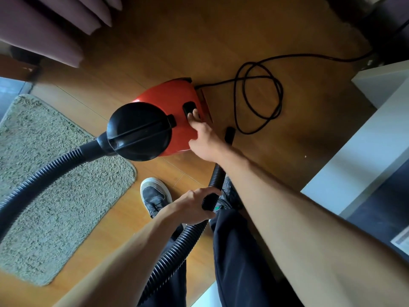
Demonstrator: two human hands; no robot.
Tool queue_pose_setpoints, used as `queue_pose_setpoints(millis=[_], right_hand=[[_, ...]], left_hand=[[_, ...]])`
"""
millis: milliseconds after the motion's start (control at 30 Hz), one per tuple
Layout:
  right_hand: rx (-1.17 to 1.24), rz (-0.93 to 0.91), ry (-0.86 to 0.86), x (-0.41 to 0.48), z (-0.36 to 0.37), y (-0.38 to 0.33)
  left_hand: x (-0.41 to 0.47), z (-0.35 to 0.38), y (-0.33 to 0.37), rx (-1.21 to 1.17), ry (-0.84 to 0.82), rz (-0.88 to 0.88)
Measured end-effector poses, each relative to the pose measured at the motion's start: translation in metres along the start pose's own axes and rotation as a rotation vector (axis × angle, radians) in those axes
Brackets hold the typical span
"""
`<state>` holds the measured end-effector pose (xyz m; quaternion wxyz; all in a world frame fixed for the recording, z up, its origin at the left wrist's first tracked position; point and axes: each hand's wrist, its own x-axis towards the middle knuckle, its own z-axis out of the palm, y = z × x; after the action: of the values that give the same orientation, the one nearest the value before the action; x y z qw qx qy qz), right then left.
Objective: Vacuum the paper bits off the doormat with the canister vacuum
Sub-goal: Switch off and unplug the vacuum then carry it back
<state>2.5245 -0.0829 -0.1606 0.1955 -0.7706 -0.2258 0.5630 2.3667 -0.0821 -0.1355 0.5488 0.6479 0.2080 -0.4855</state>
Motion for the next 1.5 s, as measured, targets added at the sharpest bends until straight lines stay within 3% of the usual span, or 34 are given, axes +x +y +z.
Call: queue_pose_setpoints(millis=[100,200,333,467,600,867,1100,1233,1500], right_hand=[[0.348,0.087,0.126,-0.011,-0.016,0.026],[0.291,0.320,0.274,-0.035,-0.019,0.061],[0.153,0.399,0.061,-0.074,-0.001,0.101],[0.468,0.458,-0.085,-0.093,0.015,0.107],[0.639,0.434,-0.019,-0.094,0.027,0.114],[0.673,0.397,-0.026,-0.090,0.043,0.122],[0.828,0.365,0.242,-0.110,0.067,0.120],[0.971,0.357,0.324,-0.119,0.086,0.114],[0.913,0.371,0.451,-0.125,0.159,0.113]], left_hand=[[-0.005,0.001,0.003,0.002,0.011,0.016],[-0.010,0.001,0.002,-0.001,0.025,0.032],[-0.013,0.004,0.001,-0.006,0.028,0.044],[-0.012,0.011,0.002,-0.023,0.017,0.046],[-0.016,0.014,0.002,-0.037,0.030,0.062],[-0.031,0.014,-0.006,-0.063,-0.006,0.043],[-0.050,0.020,-0.017,0.043,-0.129,-0.066],[-0.067,0.020,-0.037,0.071,-0.150,-0.019],[-0.073,0.027,-0.094,0.242,-0.117,-0.016]])
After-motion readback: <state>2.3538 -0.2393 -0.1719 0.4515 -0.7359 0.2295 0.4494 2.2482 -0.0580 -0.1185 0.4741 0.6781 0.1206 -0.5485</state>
